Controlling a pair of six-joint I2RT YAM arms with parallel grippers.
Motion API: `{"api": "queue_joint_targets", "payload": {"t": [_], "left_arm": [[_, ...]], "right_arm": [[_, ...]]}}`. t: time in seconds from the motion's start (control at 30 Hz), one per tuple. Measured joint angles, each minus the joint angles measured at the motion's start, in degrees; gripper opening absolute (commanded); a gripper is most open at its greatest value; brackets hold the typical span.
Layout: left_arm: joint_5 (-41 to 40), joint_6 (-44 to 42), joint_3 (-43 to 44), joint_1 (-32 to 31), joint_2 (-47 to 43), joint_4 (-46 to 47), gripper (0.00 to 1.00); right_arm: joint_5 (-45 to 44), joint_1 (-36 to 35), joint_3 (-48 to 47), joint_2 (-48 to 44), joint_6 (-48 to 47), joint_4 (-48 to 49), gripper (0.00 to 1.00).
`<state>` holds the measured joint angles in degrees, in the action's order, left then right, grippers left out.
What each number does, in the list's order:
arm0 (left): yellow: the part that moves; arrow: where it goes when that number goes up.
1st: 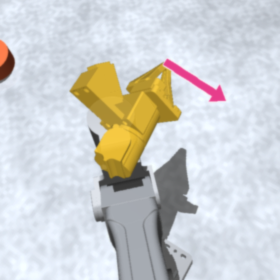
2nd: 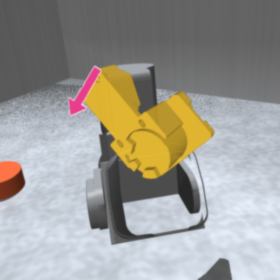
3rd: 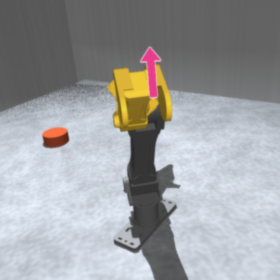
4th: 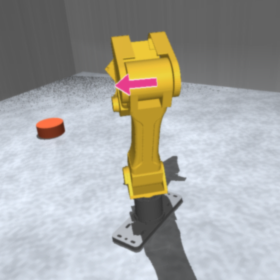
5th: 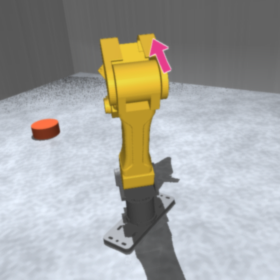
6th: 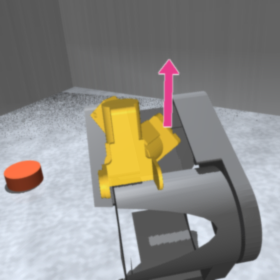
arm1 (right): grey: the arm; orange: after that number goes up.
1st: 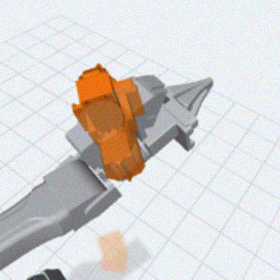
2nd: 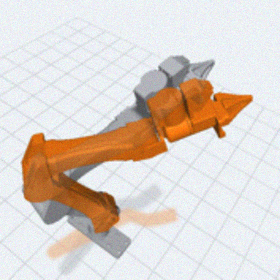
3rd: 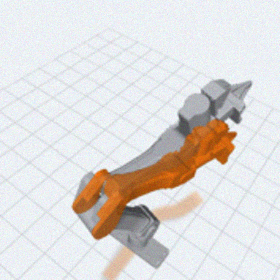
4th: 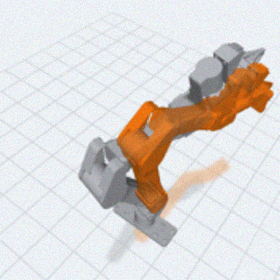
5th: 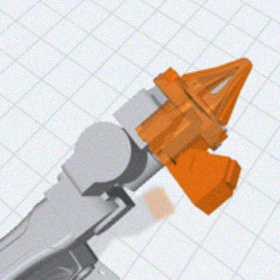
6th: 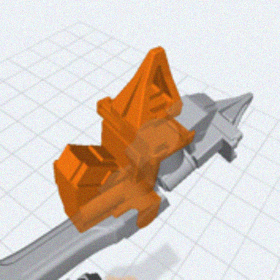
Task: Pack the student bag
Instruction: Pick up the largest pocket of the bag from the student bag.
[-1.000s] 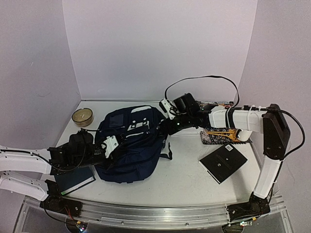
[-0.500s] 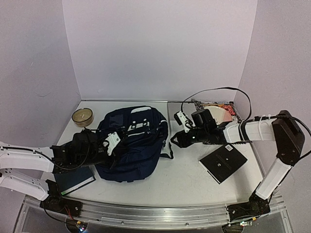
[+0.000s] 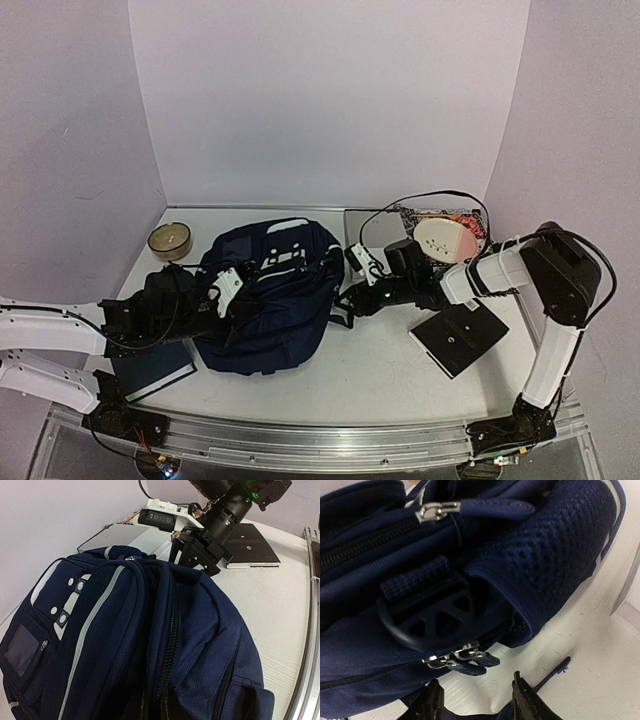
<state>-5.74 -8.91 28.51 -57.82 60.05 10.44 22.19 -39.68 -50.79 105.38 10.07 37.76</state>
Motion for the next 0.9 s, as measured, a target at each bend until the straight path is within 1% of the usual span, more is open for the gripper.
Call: {"api": "queue_joint_targets", "payload": {"t": [0.27,0.47,0.6,0.7,0.8,0.9], "left_arm": [[0.7,0.0,0.0,0.0,0.0,0.0,0.00],[1.1,0.3,0.6,0.0,0.0,-0.5,0.00],[1.2,0.5,1.2,0.0,0.0,-0.9,0.00],[1.2,0.5,1.5,0.0,0.0,-1.2,0.00],[1.2,0.5,1.5,0.1,0.0,-1.3,0.00],[0.6,0.5,1.5,0.1,0.0,-1.4,0.00]], "right_arm": [[3.4,0.0,-1.4,1.7,-0.2,2.3,0.40],[5.3,0.0,-2.3,2.0,-0.7,3.3,0.26],[5.8,0.0,-2.7,2.6,-1.3,3.9,0.11],[6.1,0.0,-2.7,2.8,-1.5,4.2,0.02],[5.9,0.0,-2.7,2.8,-1.5,4.2,0.00],[5.5,0.0,-2.7,2.8,-1.5,4.2,0.00]]}}
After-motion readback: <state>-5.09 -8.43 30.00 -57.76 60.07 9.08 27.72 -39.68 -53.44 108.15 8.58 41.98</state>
